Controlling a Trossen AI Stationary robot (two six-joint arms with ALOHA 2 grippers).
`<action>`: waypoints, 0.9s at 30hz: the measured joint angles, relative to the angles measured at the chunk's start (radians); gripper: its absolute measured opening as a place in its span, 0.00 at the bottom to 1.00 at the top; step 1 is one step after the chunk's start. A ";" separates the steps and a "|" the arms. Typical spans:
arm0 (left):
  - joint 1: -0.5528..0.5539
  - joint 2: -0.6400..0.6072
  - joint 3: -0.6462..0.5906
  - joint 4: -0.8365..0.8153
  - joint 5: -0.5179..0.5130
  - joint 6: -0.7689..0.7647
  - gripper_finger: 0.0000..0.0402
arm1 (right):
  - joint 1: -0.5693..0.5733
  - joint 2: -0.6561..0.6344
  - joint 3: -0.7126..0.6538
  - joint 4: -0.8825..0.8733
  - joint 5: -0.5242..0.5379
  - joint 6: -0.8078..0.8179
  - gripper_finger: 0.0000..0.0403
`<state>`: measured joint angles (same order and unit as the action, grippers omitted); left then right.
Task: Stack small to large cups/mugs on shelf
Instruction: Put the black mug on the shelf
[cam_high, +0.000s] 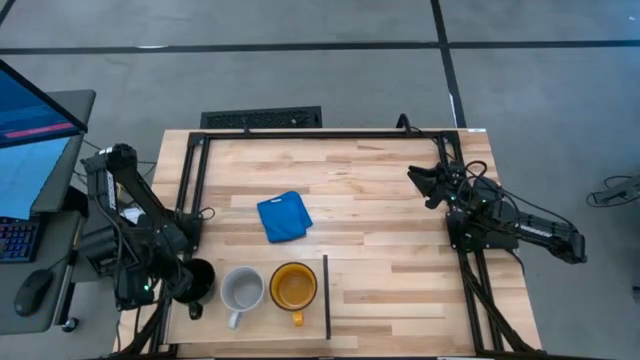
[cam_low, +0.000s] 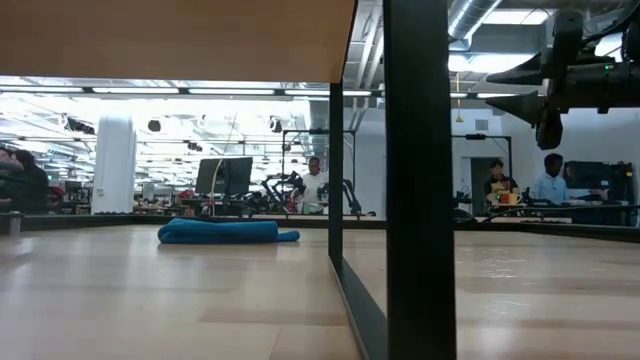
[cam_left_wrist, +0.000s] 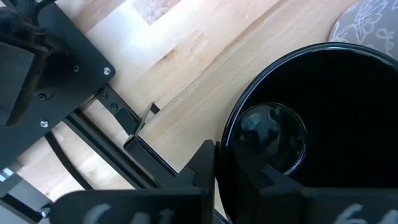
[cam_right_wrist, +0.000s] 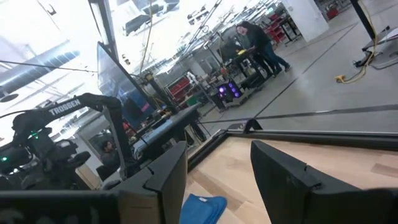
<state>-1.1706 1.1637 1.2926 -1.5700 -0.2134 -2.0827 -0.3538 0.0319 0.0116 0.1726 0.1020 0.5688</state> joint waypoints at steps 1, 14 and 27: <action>0.000 0.000 0.000 0.000 0.000 0.002 0.02 | 0.000 0.000 0.000 0.000 0.000 0.000 0.50; 0.000 0.001 0.000 0.040 0.033 0.046 0.08 | 0.000 0.000 0.000 0.000 0.001 -0.001 0.50; 0.000 0.001 0.000 0.038 0.023 0.090 0.09 | 0.000 0.000 0.000 0.000 0.004 -0.002 0.50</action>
<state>-1.1706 1.1645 1.2922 -1.5317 -0.1900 -1.9924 -0.3538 0.0319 0.0116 0.1726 0.1059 0.5671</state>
